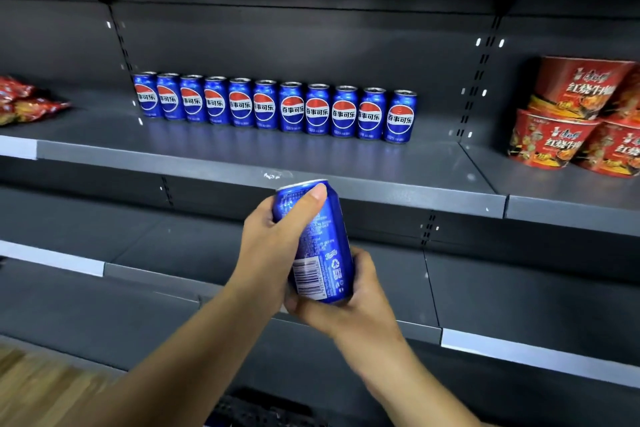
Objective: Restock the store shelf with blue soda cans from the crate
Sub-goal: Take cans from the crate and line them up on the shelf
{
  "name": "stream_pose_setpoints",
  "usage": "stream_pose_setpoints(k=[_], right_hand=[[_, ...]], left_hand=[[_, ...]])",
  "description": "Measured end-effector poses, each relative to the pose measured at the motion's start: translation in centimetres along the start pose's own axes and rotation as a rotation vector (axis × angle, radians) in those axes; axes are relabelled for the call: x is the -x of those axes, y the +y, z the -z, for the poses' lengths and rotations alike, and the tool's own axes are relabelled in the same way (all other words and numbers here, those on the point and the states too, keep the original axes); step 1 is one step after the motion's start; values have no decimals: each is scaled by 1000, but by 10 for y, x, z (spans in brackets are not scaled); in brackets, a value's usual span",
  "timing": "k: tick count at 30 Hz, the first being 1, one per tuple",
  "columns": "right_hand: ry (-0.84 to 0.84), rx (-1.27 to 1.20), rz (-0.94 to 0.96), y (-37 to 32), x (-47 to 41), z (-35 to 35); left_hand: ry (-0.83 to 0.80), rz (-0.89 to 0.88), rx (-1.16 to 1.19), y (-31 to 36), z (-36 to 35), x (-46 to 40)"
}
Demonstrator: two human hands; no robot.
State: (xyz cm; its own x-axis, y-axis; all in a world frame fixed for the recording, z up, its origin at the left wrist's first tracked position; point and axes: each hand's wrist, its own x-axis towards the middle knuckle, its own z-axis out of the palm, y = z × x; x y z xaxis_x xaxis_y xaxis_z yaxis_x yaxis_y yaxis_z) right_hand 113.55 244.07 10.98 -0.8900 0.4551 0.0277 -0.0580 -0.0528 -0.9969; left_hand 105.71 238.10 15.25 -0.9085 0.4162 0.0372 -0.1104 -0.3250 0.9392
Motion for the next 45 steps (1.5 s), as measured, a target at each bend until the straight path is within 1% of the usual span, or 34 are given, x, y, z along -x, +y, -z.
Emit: stream_pose_setpoints(k=[3,6,9,12,14,17,21,24,27,30,33,36,38,41,43,45], right_hand=[[-149,-149,-21,-7,2,9],[-254,-340,-44,-6,3,12],[-343,-473,-71,-3,3,13],[-263,-429,-12,-1,3,11],[-197,-427,40,-4,4,8],[-132,-384,109,-13,4,4],[-87,-268,147,-18,4,1],[-142,-303,140,-21,5,6],[-237,-390,71,-22,5,9],[-287,-388,13,-19,3,5],[-215,-364,20,-20,3,1],[-115,-316,64,-22,4,-6],[-22,-248,107,-19,3,-15],[136,-66,171,-13,0,-30],[155,4,185,-13,1,-37],[117,1,191,-13,4,-43]], left_hand=[[-34,64,17,7,4,-2],[-104,152,63,8,6,-1],[-140,153,56,4,9,0],[-170,159,46,5,9,3],[-194,99,33,9,5,6],[-180,-23,8,16,-3,11],[-135,-93,-46,22,-9,13],[-106,-44,-21,28,-8,9],[-133,100,58,31,-3,3],[-178,188,114,32,0,-1],[-191,230,91,29,2,-3],[-147,199,67,25,6,-5],[-91,178,66,24,9,-5],[-46,136,61,25,16,-6],[-19,105,66,27,22,-6],[-28,98,81,30,30,-6]])
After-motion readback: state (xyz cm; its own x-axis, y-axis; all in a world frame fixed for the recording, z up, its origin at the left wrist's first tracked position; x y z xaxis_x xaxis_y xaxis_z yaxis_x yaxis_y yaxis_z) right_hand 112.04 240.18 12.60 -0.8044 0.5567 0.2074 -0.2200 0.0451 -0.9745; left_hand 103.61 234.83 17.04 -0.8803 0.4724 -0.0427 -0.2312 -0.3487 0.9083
